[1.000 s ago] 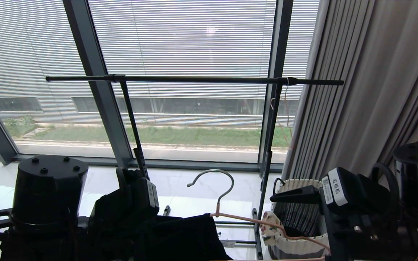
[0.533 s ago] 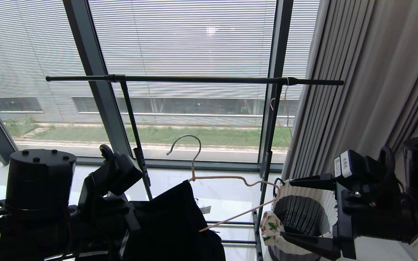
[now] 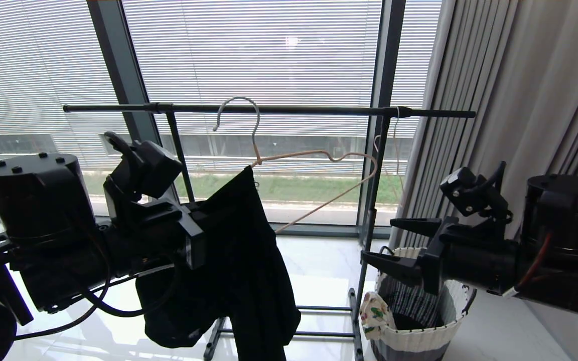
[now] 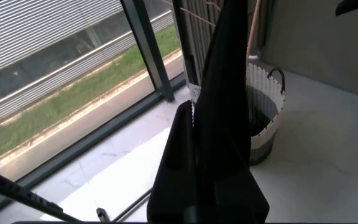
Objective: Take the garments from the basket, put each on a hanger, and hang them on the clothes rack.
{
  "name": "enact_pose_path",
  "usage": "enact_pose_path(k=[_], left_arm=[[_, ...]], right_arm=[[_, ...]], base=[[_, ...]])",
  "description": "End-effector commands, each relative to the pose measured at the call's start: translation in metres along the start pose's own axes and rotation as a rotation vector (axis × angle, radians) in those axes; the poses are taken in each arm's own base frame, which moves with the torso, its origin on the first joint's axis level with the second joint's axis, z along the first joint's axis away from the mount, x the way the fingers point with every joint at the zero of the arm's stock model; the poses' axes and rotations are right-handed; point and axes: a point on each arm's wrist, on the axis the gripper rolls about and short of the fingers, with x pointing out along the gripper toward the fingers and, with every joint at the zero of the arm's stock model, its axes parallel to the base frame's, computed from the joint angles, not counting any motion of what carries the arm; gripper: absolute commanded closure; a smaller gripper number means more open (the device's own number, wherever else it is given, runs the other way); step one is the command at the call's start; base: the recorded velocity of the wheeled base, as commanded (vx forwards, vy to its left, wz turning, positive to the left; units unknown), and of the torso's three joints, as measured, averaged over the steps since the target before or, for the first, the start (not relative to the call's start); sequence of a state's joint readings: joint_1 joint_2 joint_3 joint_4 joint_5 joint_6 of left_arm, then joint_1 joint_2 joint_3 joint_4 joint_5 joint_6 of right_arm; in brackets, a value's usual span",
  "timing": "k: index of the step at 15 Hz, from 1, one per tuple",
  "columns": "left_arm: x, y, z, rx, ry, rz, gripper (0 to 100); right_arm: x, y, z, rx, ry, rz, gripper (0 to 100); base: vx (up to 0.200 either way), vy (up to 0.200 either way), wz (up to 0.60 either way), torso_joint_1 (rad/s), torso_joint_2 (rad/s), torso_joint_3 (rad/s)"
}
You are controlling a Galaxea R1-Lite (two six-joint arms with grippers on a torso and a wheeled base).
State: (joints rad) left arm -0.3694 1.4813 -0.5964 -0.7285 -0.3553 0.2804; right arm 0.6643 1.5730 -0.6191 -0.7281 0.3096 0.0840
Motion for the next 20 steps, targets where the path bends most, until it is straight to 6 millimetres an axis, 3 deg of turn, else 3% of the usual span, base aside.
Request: enact_pose_path(k=[1,4,9,15,20], left_arm=[[0.009,0.002,0.0,0.0,0.002,-0.005,100],[0.012,-0.008,0.002,0.006,-0.008,-0.048,100],[0.018,-0.013,0.014,0.023,-0.046,-0.071,100],[0.02,-0.029,0.02,0.034,-0.067,-0.135,100],[0.025,-0.017,0.02,0.03,-0.054,-0.042,100]], right_arm=[[0.04,-0.009,-0.015,0.095,0.02,-0.074,0],[0.069,-0.005,-0.014,0.129,-0.012,-0.108,0],[0.089,-0.001,-0.03,0.123,-0.013,-0.159,0],[0.098,0.009,-0.038,0.114,-0.01,-0.165,0],[0.098,0.028,-0.047,0.098,0.017,-0.147,0]], base=[[0.0,0.0,0.0,0.0,0.0,0.0],[0.0,0.0,0.0,0.0,0.0,0.0],[0.0,0.0,0.0,0.0,0.0,0.0],[0.0,0.0,0.0,0.0,0.0,0.0],[0.0,0.0,0.0,0.0,0.0,0.0]])
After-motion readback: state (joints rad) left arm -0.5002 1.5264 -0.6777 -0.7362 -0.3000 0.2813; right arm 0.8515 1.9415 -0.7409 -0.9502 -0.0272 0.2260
